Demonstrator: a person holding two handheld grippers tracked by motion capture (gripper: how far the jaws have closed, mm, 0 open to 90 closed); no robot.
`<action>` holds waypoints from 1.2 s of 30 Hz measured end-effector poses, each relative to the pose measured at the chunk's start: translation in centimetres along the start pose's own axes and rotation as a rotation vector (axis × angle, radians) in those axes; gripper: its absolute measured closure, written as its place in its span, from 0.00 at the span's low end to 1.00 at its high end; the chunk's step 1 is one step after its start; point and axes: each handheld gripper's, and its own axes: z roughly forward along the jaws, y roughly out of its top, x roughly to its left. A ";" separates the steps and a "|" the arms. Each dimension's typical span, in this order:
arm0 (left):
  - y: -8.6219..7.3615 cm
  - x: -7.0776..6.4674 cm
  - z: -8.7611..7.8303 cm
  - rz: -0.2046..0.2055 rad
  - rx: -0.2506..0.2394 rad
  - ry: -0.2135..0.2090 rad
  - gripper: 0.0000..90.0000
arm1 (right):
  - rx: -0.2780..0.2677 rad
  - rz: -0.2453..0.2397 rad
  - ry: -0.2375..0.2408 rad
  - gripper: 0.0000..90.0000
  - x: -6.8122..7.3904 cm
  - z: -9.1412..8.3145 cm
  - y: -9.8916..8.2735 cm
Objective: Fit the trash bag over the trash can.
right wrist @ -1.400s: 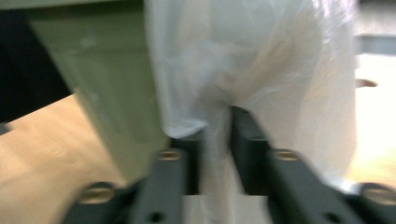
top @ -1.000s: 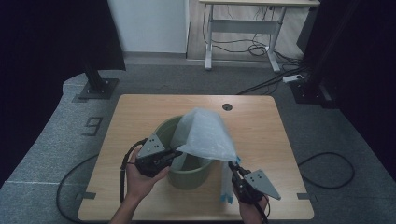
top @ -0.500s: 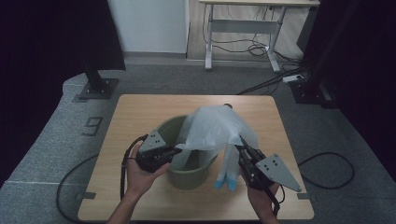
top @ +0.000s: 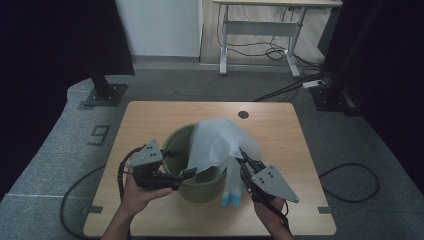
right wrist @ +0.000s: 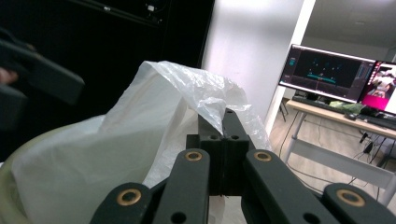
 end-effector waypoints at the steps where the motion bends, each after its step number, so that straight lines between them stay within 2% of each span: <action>1: 0.1 -0.1 -0.1 0.002 0.001 0.002 0.29 | 0.004 0.002 0.005 0.99 0.0 0.1 -0.1; 7: 0.5 -0.2 0.6 -0.013 -0.002 -0.004 0.29 | 0.029 -0.006 0.057 0.99 0.8 0.4 -0.5; 11: 0.4 -0.9 1.9 0.006 0.023 -0.014 0.29 | 0.039 0.022 0.094 0.99 1.3 0.7 -0.8; 14: 0.3 -1.3 2.8 0.025 0.052 0.001 0.30 | 0.038 0.031 0.123 0.99 1.7 0.9 -0.7; 16: 0.1 -1.4 3.1 0.036 0.060 0.016 0.37 | 0.040 0.023 0.135 0.99 2.0 1.1 -0.8; 20: -0.3 -1.2 3.4 0.037 0.056 0.002 0.60 | 0.042 0.034 0.155 0.99 2.1 1.1 -0.9; 23: -0.5 -1.1 3.7 0.020 0.080 0.009 0.78 | 0.030 0.042 0.160 0.98 2.1 1.0 -0.9; 26: -0.8 -0.8 4.1 0.000 0.086 0.013 0.87 | 0.030 0.049 0.162 0.97 2.0 0.9 -1.1; 28: -0.9 -0.6 4.3 -0.013 0.085 -0.013 0.93 | 0.033 0.057 0.166 0.97 1.9 0.8 -1.2; 30: -1.0 -0.7 4.5 -0.010 0.091 -0.024 0.93 | 0.034 0.059 0.166 0.97 1.9 0.8 -1.3; 32: -1.2 -0.9 4.5 -0.003 0.091 -0.017 0.89 | 0.037 0.060 0.163 0.97 1.7 0.8 -1.4; 34: -1.4 -1.2 4.2 0.004 0.069 0.006 0.78 | 0.038 0.069 0.161 0.97 1.5 0.8 -1.4; 36: -1.5 -1.5 4.0 0.013 0.073 0.006 0.67 | 0.037 0.077 0.158 0.97 1.3 0.8 -1.4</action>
